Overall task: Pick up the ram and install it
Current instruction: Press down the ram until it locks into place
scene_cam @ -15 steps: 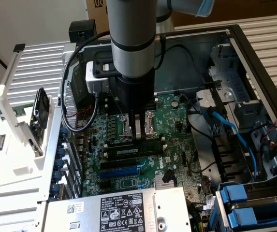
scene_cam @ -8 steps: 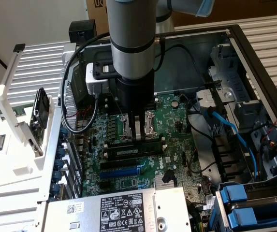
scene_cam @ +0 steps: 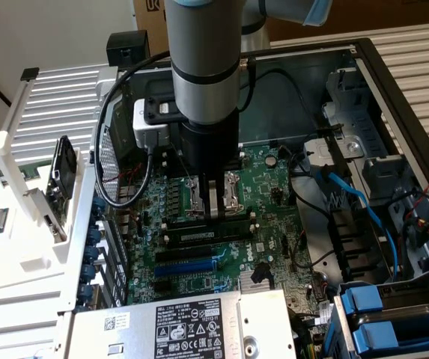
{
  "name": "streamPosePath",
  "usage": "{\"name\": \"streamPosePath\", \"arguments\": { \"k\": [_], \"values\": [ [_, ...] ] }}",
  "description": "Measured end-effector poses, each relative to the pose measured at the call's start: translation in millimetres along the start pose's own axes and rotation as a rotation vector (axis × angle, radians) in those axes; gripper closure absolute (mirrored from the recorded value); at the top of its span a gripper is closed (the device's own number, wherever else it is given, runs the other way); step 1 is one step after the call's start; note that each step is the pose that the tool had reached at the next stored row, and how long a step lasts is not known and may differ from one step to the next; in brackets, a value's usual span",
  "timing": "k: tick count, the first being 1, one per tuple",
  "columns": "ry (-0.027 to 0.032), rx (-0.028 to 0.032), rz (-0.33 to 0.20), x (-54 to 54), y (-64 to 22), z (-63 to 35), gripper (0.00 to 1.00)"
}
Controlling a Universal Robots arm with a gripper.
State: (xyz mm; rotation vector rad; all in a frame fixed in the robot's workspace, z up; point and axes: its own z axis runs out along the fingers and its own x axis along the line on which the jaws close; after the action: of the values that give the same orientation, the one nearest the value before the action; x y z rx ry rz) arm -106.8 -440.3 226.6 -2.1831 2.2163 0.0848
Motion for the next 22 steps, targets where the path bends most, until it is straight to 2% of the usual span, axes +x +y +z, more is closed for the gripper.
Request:
{"name": "streamPosePath", "arguments": {
  "k": [5, 6, 9, 22],
  "values": [
    [-0.0022, 0.0009, 0.000, -0.5, -0.1, -3.8, 0.89],
    [-0.0004, -0.0001, 0.000, -0.5, 0.1, -7.0, 0.89],
    [-0.0002, -0.0002, 0.000, -0.7, 0.2, -12.1, 0.89],
    [0.0000, -0.0003, 0.000, -1.2, 0.4, -21.2, 0.89]
  ]
}}
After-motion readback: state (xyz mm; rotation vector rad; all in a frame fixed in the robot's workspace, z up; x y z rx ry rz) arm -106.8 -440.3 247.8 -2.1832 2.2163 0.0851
